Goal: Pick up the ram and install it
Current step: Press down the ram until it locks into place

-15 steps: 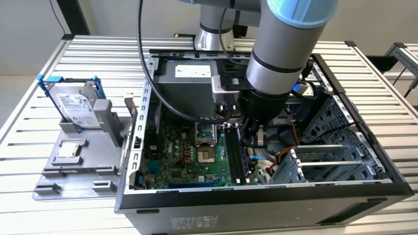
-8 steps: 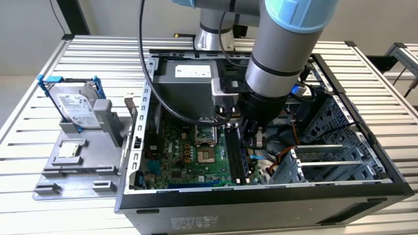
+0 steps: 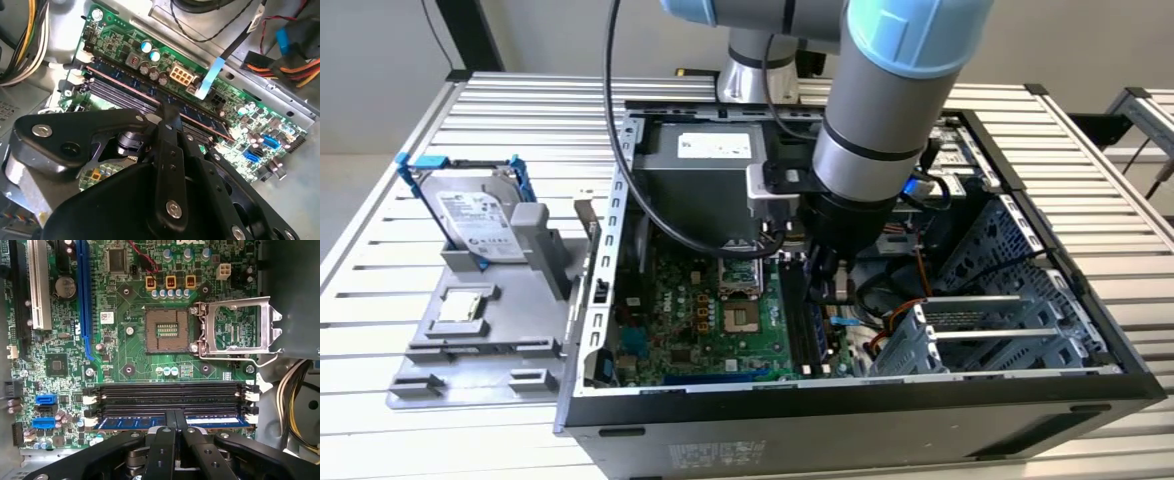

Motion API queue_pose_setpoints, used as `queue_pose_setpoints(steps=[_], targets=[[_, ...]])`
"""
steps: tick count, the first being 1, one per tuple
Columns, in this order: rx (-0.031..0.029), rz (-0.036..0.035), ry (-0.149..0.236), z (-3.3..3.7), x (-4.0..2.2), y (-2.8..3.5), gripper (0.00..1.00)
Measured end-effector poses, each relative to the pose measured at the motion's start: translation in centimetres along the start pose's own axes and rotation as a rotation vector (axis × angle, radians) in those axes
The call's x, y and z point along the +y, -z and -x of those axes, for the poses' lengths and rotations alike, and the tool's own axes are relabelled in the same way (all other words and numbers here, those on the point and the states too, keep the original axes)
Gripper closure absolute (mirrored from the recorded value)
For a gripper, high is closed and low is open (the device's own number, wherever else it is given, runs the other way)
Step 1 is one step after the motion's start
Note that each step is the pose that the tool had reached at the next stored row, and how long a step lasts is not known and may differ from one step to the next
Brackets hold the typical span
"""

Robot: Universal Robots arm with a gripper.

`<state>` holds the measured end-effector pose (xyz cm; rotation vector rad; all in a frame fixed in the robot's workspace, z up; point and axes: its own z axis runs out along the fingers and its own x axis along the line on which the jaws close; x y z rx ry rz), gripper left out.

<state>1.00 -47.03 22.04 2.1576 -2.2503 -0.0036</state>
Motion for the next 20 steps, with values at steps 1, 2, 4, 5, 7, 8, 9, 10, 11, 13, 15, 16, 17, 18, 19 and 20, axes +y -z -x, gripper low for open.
queue_pose_setpoints(steps=[1,2,4,5,7,8,9,10,11,13,15,16,17,18,19,20], targets=[[-0.0003,0.0000,0.001,0.01,0.00,-0.19,1.00],[0.0001,0.0001,0.001,0.02,0.00,-0.35,1.00],[0.0014,0.0004,0.001,0.04,0.01,-0.02,1.00],[-0.0045,-0.0007,0.001,0.08,0.01,0.21,1.00],[-0.0023,-0.0004,0.001,0.04,0.03,1.15,1.00],[-0.0020,-0.0004,0.001,0.02,0.04,1.62,1.00],[-0.0022,-0.0004,0.001,0.02,0.04,2.05,1.00],[-0.0018,-0.0003,0.001,0.01,0.05,2.54,1.00],[-0.0020,-0.0004,0.001,0.00,0.06,2.99,1.00],[-0.0018,-0.0003,0.001,-0.02,0.08,3.90,1.00],[-0.0017,-0.0003,0.001,-0.03,0.09,4.82,1.00],[-0.0020,-0.0004,0.001,-0.03,0.10,5.26,1.00],[-0.0018,-0.0003,0.001,-0.04,0.11,5.73,1.00],[-0.0018,-0.0004,0.001,-0.05,0.12,6.18,1.00],[-0.0019,-0.0004,0.001,-0.06,0.13,6.63,1.00],[-0.0018,-0.0004,0.001,-0.06,0.14,7.09,1.00]])
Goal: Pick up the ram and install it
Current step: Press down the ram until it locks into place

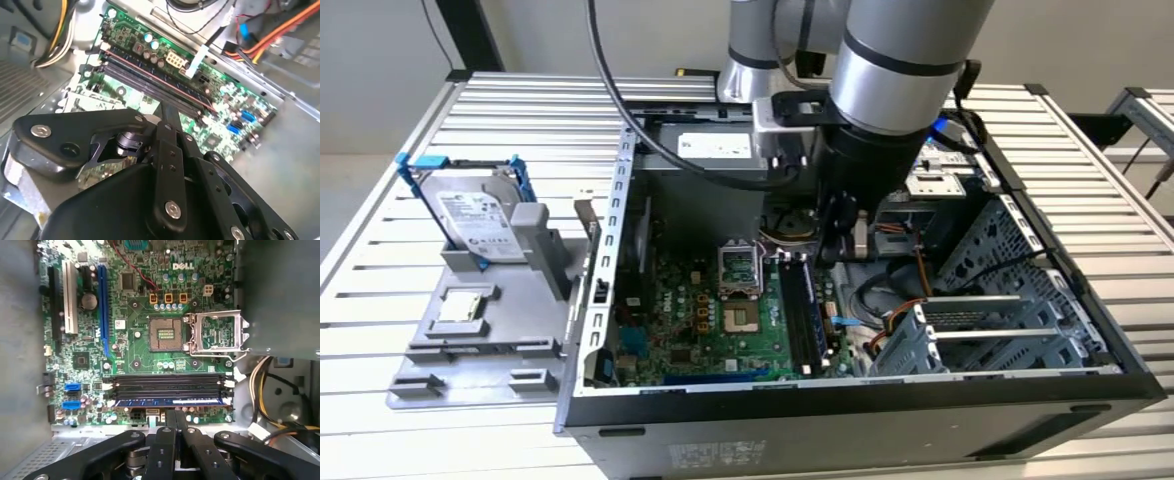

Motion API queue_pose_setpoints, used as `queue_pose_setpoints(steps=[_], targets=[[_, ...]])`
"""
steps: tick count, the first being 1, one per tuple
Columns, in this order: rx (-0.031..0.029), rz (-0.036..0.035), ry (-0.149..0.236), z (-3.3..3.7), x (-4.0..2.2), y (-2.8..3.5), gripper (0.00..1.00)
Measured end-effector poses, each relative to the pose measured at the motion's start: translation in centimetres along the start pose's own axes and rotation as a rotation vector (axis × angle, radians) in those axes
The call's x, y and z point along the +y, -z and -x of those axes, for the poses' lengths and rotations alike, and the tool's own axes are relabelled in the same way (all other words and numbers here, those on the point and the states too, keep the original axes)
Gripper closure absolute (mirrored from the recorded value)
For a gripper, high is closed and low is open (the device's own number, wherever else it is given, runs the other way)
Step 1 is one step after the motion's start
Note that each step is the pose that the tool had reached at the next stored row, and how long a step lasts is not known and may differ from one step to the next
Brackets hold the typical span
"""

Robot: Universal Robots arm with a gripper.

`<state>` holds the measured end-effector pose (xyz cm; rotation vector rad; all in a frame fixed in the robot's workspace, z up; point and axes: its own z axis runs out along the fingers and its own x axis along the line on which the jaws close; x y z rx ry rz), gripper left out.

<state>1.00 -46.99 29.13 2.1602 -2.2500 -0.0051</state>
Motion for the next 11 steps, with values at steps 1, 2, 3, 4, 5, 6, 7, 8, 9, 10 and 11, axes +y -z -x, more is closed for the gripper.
queue_pose_setpoints(steps=[1,2,3,4,5,6,7,8,9,10,11], targets=[[-0.0002,0.0000,0.000,-0.01,0.01,0.43,1.00],[0.0001,0.0000,0.000,-0.01,0.02,0.85,1.00],[0.0000,0.0001,0.000,-0.02,0.02,1.03,1.00],[-0.0003,-0.0001,0.000,-0.02,0.02,1.02,1.00],[-0.0002,-0.0001,0.000,-0.02,0.02,1.02,1.00],[-0.0003,-0.0001,0.000,-0.02,0.02,1.02,1.00],[-0.0003,-0.0001,0.000,-0.02,0.02,1.02,1.00],[-0.0001,0.0000,0.000,-0.02,0.02,1.03,1.00],[-0.0001,0.0000,0.000,-0.02,0.02,1.03,1.00],[-0.0001,0.0000,0.000,-0.02,0.02,1.03,1.00],[-0.0001,0.0000,0.000,-0.02,0.02,1.03,1.00]])
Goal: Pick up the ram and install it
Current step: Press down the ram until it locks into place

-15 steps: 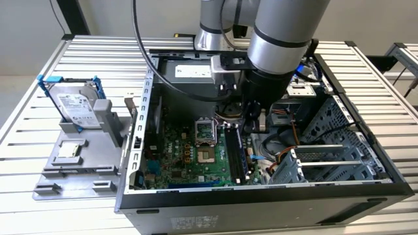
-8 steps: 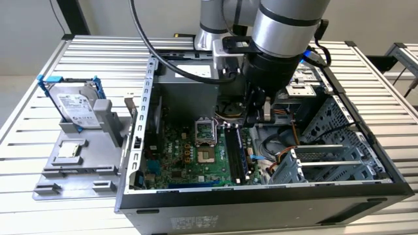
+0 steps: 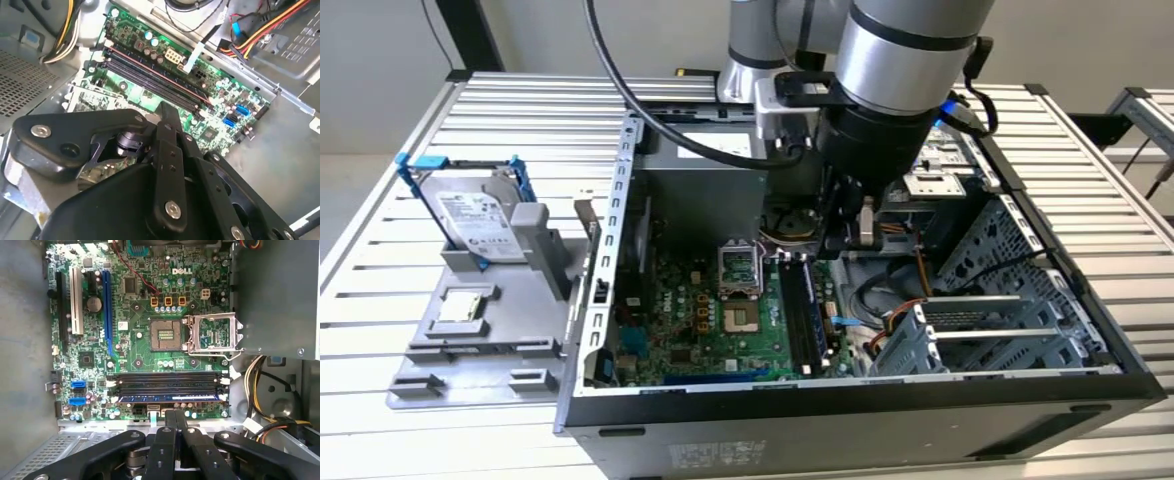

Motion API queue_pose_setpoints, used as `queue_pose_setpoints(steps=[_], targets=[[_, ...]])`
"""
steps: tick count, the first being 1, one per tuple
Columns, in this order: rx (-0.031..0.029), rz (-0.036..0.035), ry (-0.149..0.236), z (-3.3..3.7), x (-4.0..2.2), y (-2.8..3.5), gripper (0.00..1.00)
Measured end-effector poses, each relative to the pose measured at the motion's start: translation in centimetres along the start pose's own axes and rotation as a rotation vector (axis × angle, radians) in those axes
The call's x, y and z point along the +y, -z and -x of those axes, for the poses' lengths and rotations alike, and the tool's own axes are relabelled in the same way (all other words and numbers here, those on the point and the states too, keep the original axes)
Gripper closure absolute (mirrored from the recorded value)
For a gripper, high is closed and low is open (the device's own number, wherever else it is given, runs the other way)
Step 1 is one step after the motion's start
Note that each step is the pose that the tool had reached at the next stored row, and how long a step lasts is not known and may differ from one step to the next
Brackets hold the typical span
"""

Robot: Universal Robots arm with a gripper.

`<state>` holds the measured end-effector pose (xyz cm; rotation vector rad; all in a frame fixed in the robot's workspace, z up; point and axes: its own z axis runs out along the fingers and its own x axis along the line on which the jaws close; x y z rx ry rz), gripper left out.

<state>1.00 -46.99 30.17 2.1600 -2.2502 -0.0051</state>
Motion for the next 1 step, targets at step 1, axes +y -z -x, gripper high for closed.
queue_pose_setpoints(steps=[1], targets=[[0.0000,0.0000,0.000,0.00,0.00,0.00,1.00]])
